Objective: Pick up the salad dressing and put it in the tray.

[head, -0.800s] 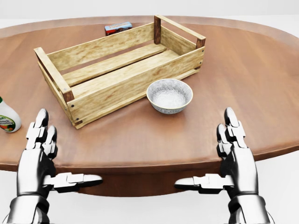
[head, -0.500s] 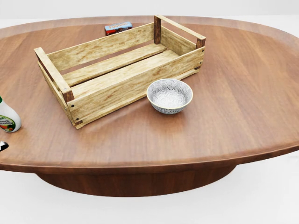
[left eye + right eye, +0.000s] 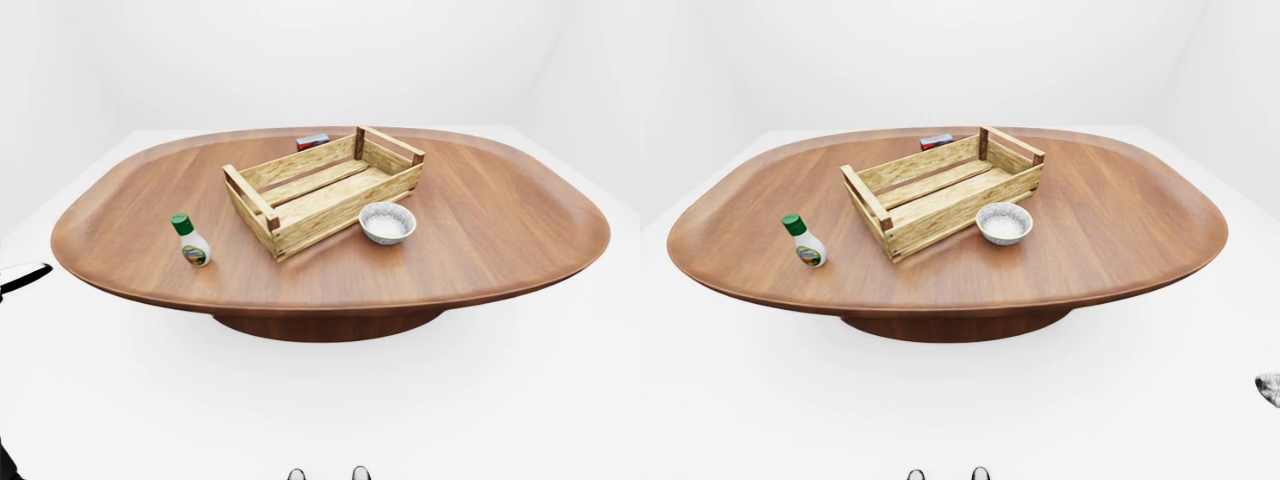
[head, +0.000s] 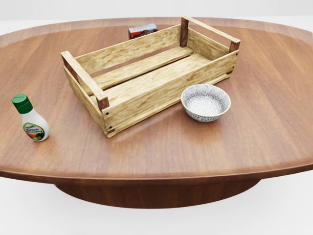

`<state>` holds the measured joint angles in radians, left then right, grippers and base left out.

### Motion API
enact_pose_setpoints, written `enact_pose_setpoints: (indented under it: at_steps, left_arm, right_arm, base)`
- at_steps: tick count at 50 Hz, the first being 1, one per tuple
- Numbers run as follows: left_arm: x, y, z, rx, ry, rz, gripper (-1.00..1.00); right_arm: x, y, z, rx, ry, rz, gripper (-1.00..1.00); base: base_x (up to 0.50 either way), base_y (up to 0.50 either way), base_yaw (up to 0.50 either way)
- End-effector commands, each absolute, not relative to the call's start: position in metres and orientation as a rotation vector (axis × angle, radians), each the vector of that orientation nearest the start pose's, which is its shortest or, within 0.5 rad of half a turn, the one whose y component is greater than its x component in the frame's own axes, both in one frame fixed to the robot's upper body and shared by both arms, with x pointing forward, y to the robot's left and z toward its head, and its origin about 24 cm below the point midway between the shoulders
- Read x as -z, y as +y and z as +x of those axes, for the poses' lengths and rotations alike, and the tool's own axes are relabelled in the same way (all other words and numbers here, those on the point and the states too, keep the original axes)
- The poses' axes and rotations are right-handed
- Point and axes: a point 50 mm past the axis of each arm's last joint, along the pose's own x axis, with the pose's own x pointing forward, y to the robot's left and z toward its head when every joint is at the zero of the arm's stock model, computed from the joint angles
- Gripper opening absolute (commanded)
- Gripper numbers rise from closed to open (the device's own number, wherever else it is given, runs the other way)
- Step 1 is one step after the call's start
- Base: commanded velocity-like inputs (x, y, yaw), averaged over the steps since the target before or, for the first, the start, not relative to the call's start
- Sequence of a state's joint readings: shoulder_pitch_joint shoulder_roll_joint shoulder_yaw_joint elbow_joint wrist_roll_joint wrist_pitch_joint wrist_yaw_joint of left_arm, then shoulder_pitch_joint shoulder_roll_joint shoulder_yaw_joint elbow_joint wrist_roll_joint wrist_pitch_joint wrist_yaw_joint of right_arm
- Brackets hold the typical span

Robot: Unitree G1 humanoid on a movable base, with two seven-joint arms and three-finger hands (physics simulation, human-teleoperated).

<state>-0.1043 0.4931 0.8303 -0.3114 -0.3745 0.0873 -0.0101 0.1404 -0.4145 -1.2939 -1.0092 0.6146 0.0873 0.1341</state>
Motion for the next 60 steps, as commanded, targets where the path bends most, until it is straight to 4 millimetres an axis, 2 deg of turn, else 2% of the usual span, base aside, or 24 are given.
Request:
enact_pose_setpoints:
  at_steps: [1, 10, 20, 33, 41, 53, 54, 56, 60]
  left_arm:
    - [-0.228, 0.367, 0.175, -0.630, -0.624, 0.172, 1.00]
    - [-0.222, 0.370, 0.178, -0.636, -0.597, 0.169, 1.00]
    - [-0.225, 0.370, 0.175, -0.642, -0.606, 0.176, 1.00]
    - [-0.225, 0.373, 0.173, -0.651, -0.605, 0.180, 1.00]
    - [-0.223, 0.372, 0.175, -0.645, -0.597, 0.177, 1.00]
    - [-0.230, 0.368, 0.172, -0.646, -0.632, 0.193, 1.00]
    - [-0.231, 0.368, 0.171, -0.645, -0.637, 0.193, 1.00]
    - [-0.231, 0.368, 0.172, -0.646, -0.633, 0.193, 1.00]
    - [-0.228, 0.368, 0.174, -0.643, -0.620, 0.191, 1.00]
  right_arm:
    - [-0.290, -0.265, 0.066, 0.472, -0.970, -0.772, 1.00]
    - [-0.283, -0.260, 0.080, 0.443, -0.912, -0.820, 1.00]
    - [-0.281, -0.261, 0.076, 0.373, -0.941, -0.666, 1.00]
    - [-0.278, -0.261, 0.078, 0.366, -0.917, -0.664, 1.00]
    - [-0.272, -0.257, 0.090, 0.388, -0.824, -0.814, 1.00]
    - [-0.267, -0.256, 0.094, 0.397, -0.766, -0.880, 1.00]
    - [-0.268, -0.257, 0.093, 0.399, -0.772, -0.877, 1.00]
    - [-0.278, -0.262, 0.073, 0.359, -0.948, -0.722, 1.00]
    - [-0.280, -0.264, 0.068, 0.353, -0.973, -0.611, 1.00]
  base:
    - [0.08, 0.50, 0.00]
    - [0.11, 0.50, 0.00]
    - [0.40, 0.32, 0.00]
    - [0.50, 0.11, 0.00]
    - [0.43, 0.33, 0.00]
    - [0.32, 0.49, 0.00]
    - [0.32, 0.49, 0.00]
    - [0.50, 0.00, 0.00]
    - [0.50, 0.00, 0.00]
